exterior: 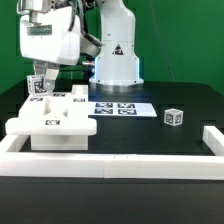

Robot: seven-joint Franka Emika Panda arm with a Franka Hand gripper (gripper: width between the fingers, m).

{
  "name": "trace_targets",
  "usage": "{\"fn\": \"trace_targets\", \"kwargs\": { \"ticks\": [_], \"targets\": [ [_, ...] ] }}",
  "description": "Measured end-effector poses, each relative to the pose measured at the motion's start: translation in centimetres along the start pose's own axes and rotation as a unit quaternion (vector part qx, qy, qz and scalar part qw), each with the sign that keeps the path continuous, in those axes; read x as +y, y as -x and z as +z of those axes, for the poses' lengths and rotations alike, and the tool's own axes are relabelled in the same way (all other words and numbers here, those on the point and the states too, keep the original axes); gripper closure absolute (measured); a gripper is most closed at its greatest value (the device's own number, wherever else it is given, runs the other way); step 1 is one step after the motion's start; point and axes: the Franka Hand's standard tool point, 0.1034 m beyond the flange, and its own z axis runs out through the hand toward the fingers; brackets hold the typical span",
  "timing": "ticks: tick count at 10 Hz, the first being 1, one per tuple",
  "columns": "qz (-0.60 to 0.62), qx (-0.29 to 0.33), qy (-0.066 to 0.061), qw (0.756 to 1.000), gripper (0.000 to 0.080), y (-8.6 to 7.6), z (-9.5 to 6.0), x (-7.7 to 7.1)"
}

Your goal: Assemble chair

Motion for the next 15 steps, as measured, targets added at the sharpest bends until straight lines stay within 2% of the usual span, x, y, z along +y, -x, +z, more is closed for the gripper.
{"fn": "trace_targets", "kwargs": {
  "ticks": [4,7,11,15],
  "targets": [
    [0.1,0.0,0.0,0.995,0.0512,0.09,0.01,-0.13],
    [0.19,0.0,0.0,0.982,0.0512,0.11,0.11,-0.17],
    [0.376,-0.011,-0.006,0.926,0.0512,-0.07,0.08,-0.21],
    [0.515,-0.015,-0.008,0.857,0.0511,0.05,0.02,-0.59]
  ]
}}
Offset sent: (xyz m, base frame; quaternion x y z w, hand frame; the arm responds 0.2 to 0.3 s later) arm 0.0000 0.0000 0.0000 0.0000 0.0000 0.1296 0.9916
